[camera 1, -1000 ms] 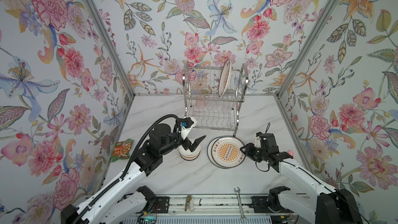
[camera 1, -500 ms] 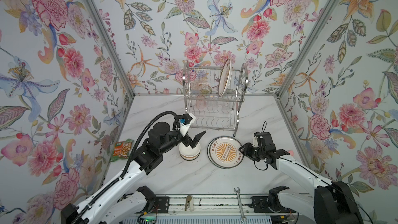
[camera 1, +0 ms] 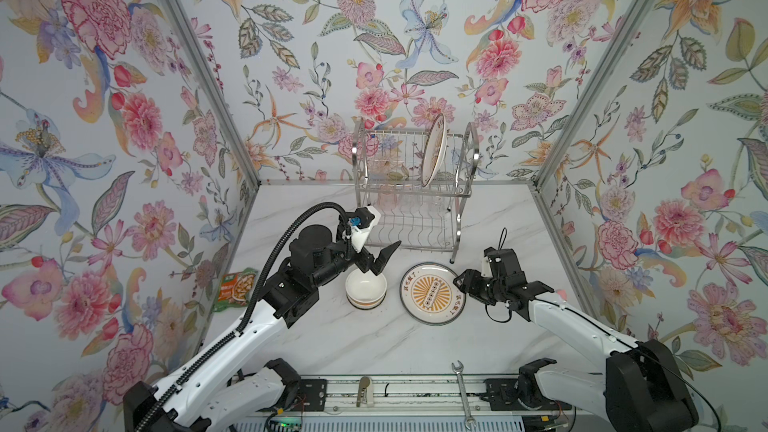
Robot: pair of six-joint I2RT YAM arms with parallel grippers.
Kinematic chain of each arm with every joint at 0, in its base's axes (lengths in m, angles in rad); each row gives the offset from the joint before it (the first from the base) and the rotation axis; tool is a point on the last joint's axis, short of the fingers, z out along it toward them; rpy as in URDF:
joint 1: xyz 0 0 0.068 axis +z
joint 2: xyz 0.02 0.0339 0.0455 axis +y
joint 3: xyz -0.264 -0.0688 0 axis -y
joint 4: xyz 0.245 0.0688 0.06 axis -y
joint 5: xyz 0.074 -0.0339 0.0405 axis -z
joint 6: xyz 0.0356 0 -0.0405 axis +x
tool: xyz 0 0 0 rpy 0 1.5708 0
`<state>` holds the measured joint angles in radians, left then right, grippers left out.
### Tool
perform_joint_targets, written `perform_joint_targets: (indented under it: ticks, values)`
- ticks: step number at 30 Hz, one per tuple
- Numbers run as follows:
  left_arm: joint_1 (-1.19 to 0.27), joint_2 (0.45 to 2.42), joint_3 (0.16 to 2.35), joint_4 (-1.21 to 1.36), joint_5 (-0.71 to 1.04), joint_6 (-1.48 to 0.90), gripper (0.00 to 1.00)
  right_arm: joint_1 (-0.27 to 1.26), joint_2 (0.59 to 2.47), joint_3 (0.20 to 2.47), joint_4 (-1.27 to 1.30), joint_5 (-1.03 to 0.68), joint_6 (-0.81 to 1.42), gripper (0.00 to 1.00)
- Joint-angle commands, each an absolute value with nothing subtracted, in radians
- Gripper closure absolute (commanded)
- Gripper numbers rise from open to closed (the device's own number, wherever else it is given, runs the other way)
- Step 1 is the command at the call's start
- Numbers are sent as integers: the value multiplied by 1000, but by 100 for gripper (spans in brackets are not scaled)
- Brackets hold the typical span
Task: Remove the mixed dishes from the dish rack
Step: 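Open the right gripper over the stacked plates and draw it back, then reach the left gripper to the next printed plate in the rack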
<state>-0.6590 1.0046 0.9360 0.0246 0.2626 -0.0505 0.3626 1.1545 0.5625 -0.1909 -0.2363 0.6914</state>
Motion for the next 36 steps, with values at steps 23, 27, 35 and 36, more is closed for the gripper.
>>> perform_joint_targets:
  ticks: [23,27,35,36]
  values:
    - [-667,1455,1489,9,259,-80,8,534,654,576,104,34,204,1]
    - [-678,1537,1560,9,262,-81,13,535,629,566,144,52,177,1]
    - [-713,1697,1683,26,237,-95,21,534,607,577,145,73,143,1]
    - [-716,1714,1695,32,227,-103,23,534,601,573,151,78,143,1]
